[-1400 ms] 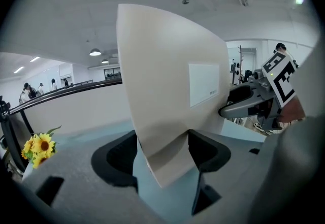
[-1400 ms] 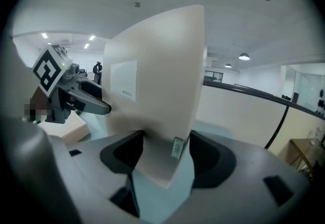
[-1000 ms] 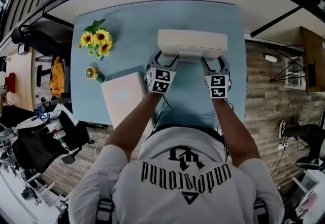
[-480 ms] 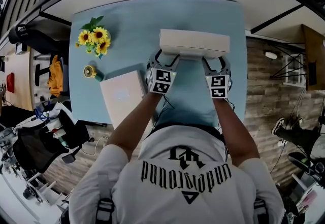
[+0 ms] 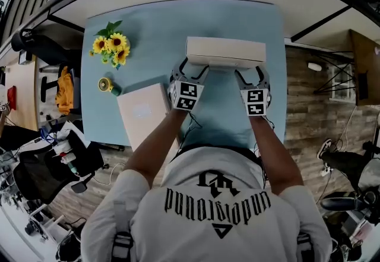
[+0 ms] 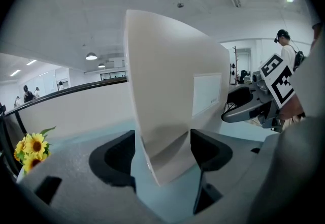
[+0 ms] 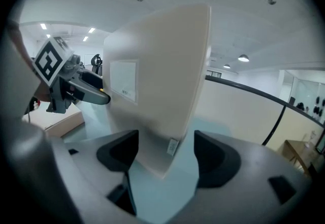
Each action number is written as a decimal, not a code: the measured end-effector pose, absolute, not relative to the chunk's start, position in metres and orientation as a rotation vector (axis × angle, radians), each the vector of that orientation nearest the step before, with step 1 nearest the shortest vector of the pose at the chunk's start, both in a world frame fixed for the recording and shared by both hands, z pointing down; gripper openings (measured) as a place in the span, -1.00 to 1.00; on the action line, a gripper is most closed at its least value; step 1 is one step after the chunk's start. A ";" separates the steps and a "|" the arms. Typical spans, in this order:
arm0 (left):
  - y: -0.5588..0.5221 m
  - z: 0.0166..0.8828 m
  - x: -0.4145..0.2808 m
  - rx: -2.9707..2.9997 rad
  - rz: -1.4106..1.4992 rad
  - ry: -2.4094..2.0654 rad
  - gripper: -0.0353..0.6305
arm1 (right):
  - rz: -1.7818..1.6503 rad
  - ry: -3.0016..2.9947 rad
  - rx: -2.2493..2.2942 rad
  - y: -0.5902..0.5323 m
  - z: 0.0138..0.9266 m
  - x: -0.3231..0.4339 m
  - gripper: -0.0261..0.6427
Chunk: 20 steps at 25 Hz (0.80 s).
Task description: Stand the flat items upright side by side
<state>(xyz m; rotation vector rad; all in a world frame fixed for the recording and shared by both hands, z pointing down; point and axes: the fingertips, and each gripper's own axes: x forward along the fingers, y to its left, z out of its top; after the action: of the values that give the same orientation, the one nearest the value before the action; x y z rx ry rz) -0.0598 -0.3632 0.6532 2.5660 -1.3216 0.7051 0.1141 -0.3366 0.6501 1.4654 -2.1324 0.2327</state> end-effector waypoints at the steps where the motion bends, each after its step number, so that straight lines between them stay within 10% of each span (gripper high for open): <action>1: -0.362 0.652 -0.061 2.568 0.703 -1.322 0.17 | 0.232 -2.132 1.468 -0.334 0.649 0.115 0.11; 20: -0.272 0.580 -0.069 2.554 0.507 -1.434 0.17 | 0.225 -2.319 1.450 -0.242 0.582 0.120 0.10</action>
<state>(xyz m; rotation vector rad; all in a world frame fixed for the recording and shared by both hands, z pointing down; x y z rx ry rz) -0.0694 -0.2721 0.5798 2.5543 -1.4342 0.5072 0.1197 -0.2418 0.5819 1.4504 -2.3189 0.2247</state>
